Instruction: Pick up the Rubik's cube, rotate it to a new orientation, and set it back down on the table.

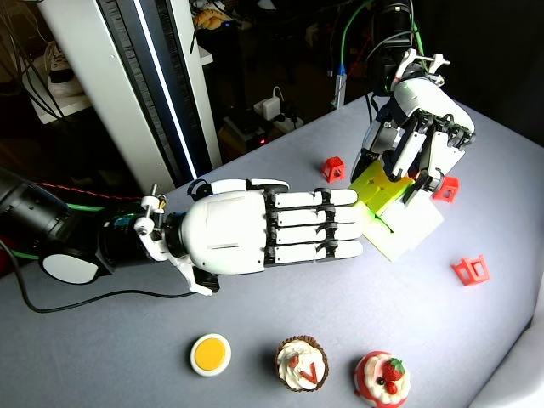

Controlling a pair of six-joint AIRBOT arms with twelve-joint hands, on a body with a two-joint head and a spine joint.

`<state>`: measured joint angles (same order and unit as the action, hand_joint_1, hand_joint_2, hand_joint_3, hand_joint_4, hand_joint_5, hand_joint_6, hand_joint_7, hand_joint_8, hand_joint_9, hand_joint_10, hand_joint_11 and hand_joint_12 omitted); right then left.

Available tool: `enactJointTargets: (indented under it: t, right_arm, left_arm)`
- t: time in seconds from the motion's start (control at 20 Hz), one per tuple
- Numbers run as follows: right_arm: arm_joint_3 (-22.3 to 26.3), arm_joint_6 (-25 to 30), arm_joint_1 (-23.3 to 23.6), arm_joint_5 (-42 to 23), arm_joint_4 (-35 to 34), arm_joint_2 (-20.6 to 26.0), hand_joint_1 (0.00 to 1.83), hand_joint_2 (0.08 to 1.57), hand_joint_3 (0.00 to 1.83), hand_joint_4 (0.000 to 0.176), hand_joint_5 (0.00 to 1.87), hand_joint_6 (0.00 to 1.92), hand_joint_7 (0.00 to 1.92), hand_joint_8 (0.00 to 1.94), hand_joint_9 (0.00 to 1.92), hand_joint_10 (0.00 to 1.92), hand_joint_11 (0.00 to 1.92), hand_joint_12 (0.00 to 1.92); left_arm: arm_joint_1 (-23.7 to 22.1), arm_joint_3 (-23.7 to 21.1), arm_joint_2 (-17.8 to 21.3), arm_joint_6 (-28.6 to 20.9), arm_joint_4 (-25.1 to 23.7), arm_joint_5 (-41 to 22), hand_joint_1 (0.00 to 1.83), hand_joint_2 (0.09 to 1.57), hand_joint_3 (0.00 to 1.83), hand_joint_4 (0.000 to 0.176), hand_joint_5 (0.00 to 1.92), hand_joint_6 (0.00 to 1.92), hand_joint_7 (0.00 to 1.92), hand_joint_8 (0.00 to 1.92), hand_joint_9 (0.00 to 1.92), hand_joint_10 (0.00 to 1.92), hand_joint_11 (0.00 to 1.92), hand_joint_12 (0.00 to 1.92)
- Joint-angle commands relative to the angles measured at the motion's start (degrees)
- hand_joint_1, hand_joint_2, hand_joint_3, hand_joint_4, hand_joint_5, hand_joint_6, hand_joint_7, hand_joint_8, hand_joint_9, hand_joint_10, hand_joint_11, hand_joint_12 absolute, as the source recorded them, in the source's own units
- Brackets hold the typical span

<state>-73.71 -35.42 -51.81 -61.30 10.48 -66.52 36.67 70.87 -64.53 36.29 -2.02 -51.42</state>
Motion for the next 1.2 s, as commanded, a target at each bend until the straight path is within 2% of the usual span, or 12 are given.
enactJointTargets:
  t: [0.0,0.3,0.4,0.6,0.65,0.7,0.85,0.9,1.0,1.05,1.1,1.15]
  right_arm:
    - [-0.2,0.3,0.6,-6.5,-1.3,-0.5,0.00,1.43,0.00,0.000,0.12,0.05,0.09,0.03,0.10,0.05,0.02,0.02]
    - [-0.7,0.3,0.6,-5.6,-0.5,-1.5,0.00,1.44,0.00,0.000,0.06,0.01,0.06,0.01,0.08,0.04,0.00,0.00]
    - [-0.7,0.3,0.5,-5.3,-0.2,-1.8,0.00,1.43,0.00,0.000,0.05,0.01,0.06,0.01,0.11,0.05,0.03,0.02]
    - [-0.6,0.3,0.3,-4.7,0.8,-2.0,0.00,1.43,0.00,0.000,0.07,0.02,0.07,0.01,0.10,0.05,0.04,0.03]
    - [-0.5,0.3,0.1,-4.6,0.8,-2.0,0.00,1.43,0.00,0.000,0.11,0.05,0.07,0.01,0.10,0.07,0.01,0.23]
    - [-0.5,0.3,-0.1,-4.4,0.9,-2.0,0.00,1.42,0.00,0.000,0.14,0.07,0.10,0.02,0.10,0.08,0.00,0.26]
    - [-0.1,0.3,-1.0,-4.1,1.3,-2.2,0.00,1.43,0.01,0.000,0.14,0.07,0.15,0.01,0.10,0.07,0.00,0.18]
    - [0.0,0.3,-1.2,-4.1,1.6,-2.3,0.00,1.44,0.01,0.000,0.16,0.07,0.16,0.01,0.11,0.08,0.00,0.28]
    - [0.1,0.3,-1.3,-3.9,2.4,-2.6,0.00,1.43,0.00,0.000,0.13,0.05,0.14,0.01,0.10,0.08,0.00,0.25]
    - [0.2,0.3,-1.3,-3.8,2.9,-2.8,0.00,1.43,0.00,0.000,0.17,0.06,0.18,0.01,0.14,0.09,0.00,0.36]
    - [0.2,0.3,-1.3,-3.8,3.2,-2.9,0.00,1.43,0.00,0.000,0.17,0.06,0.18,0.01,0.14,0.09,0.00,0.36]
    - [0.4,0.3,-1.3,-3.8,3.5,-2.9,0.00,1.43,0.00,0.000,0.16,0.05,0.19,0.01,0.16,0.11,0.00,0.45]
  left_arm:
    - [-1.0,-0.2,-0.2,-0.6,0.6,-9.1,1.58,0.62,1.03,0.000,1.34,1.92,1.54,1.92,1.66,1.92,1.77,1.92]
    - [-1.1,-0.2,-0.3,-0.7,0.4,-9.1,1.52,0.65,0.98,0.000,1.34,1.92,1.52,1.92,1.62,1.92,1.72,1.92]
    - [-1.2,-0.2,-0.4,-0.7,0.4,-9.2,1.54,0.56,1.20,0.000,1.34,1.92,1.52,1.92,1.61,1.92,1.71,1.92]
    - [-1.2,-0.2,-0.4,-0.7,0.4,-9.2,1.54,0.55,1.26,0.000,1.32,1.92,1.52,1.92,1.61,1.92,1.69,1.92]
    - [-1.3,-0.2,-0.4,-0.7,0.4,-9.3,1.52,0.57,1.23,0.000,1.25,1.92,1.47,1.92,1.59,1.92,1.68,1.92]
    - [-1.3,-0.2,-0.4,-0.7,0.4,-9.3,1.51,0.58,1.24,0.000,1.25,1.92,1.46,1.92,1.57,1.92,1.67,1.92]
    - [-1.4,-0.2,-0.4,-0.8,0.4,-9.5,1.54,0.58,1.23,0.000,1.24,1.92,1.45,1.92,1.56,1.92,1.66,1.92]
    - [-1.4,-0.2,-0.4,-0.8,0.4,-9.5,1.54,0.57,1.23,0.000,1.23,1.92,1.45,1.92,1.56,1.92,1.66,1.92]
    - [-1.5,-0.2,-0.4,-0.8,0.5,-9.5,1.54,0.58,1.23,0.000,1.20,1.92,1.45,1.92,1.56,1.92,1.66,1.92]
    - [-1.5,-0.2,-0.4,-0.8,0.5,-9.5,1.55,0.57,1.23,0.000,1.19,1.92,1.44,1.92,1.56,1.92,1.67,1.92]
    - [-1.5,-0.2,-0.4,-0.8,0.5,-9.5,1.55,0.57,1.23,0.000,1.19,1.92,1.44,1.92,1.56,1.92,1.67,1.92]
    - [-1.5,-0.2,-0.4,-0.8,0.5,-9.5,1.55,0.56,1.25,0.000,1.20,1.92,1.45,1.92,1.56,1.92,1.67,1.92]
